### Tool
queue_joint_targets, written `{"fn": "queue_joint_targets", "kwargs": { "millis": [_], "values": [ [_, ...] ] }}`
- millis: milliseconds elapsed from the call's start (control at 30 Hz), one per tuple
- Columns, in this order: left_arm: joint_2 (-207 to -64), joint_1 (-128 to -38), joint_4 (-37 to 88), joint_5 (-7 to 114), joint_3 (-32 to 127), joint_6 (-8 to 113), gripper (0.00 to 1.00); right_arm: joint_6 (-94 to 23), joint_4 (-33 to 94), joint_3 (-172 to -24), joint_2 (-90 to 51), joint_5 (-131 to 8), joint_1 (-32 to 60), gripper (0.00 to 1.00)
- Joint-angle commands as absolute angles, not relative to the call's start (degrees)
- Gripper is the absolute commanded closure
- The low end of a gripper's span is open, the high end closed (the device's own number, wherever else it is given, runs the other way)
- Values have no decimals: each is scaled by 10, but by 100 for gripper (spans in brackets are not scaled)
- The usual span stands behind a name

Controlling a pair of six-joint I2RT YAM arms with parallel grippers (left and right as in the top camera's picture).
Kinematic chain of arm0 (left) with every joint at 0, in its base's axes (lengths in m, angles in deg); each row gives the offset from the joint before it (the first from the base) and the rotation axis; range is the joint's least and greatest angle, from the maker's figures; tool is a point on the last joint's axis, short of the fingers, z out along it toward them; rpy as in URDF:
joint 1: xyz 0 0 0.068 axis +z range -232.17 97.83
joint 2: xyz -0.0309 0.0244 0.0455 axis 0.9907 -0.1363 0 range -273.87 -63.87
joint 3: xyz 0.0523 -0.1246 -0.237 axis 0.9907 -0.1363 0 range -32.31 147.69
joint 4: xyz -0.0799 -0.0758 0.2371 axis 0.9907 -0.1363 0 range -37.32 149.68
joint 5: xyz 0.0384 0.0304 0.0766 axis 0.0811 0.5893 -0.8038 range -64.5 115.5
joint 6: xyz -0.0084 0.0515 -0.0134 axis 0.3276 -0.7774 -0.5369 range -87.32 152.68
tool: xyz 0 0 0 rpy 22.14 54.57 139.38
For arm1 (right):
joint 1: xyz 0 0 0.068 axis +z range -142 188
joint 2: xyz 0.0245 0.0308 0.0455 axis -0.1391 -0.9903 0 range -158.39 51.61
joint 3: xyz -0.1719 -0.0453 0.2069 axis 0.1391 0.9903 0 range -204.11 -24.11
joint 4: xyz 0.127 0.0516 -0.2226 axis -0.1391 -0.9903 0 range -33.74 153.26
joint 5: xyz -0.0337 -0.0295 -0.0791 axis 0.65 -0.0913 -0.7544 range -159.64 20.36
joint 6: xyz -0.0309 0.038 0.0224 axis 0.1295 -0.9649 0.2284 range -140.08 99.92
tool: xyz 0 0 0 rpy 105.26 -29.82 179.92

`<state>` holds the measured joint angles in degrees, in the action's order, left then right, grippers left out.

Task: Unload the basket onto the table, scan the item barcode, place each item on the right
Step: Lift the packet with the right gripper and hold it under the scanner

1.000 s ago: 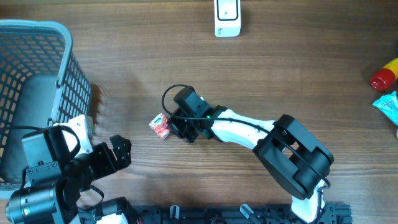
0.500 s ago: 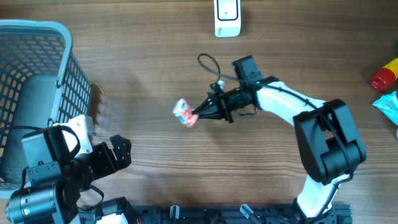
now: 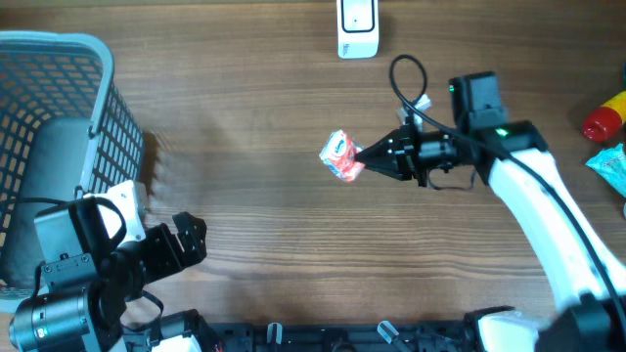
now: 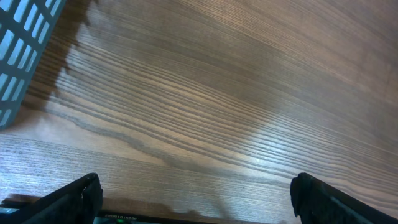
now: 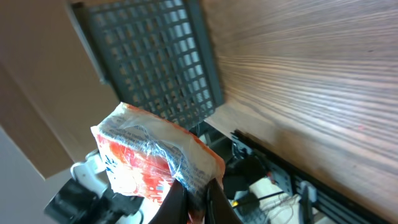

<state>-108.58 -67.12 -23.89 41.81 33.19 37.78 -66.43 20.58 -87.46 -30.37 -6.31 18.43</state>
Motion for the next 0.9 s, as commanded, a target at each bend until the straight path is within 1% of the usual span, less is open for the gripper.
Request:
{"fn": "queue_joint_targets", "kwargs": {
  "millis": [0, 133, 200, 233, 300, 433, 533, 567, 633, 700, 733, 867],
  "values": [
    [-1085, -670, -238, 417, 332, 383, 0, -718, 207, -876, -250, -54, 183, 96],
    [-1085, -670, -238, 417, 332, 383, 0, -727, 208, -876, -241, 12, 183, 96],
    [-1085, -670, -238, 417, 332, 383, 0, -724, 234, -876, -241, -6, 183, 95],
    [-1085, -670, -238, 417, 332, 383, 0, -671, 292, -876, -241, -71, 183, 95],
    [-1085, -670, -238, 417, 332, 383, 0, -586, 345, -876, -241, -190, 183, 95],
    [-1085, -670, -238, 417, 332, 383, 0, -575, 426, -876, -248, -502, 183, 95],
    [-1085, -670, -238, 417, 332, 383, 0, -575, 484, -876, -274, -678, 183, 95],
    [-1085, -670, -238, 417, 332, 383, 0, -571, 509, -876, -286, -699, 183, 95],
    [-1085, -670, -238, 417, 332, 383, 0, -499, 594, -876, -320, -698, 183, 95],
    [-1085, -670, -238, 417, 332, 383, 0, -440, 723, -876, -380, -696, 185, 96],
    [-1085, -670, -238, 417, 332, 383, 0, -421, 797, -876, -418, -696, 185, 95],
    [-1085, -670, -237, 417, 332, 383, 0, -380, 1006, -876, -529, -696, 185, 95]
  ]
}}
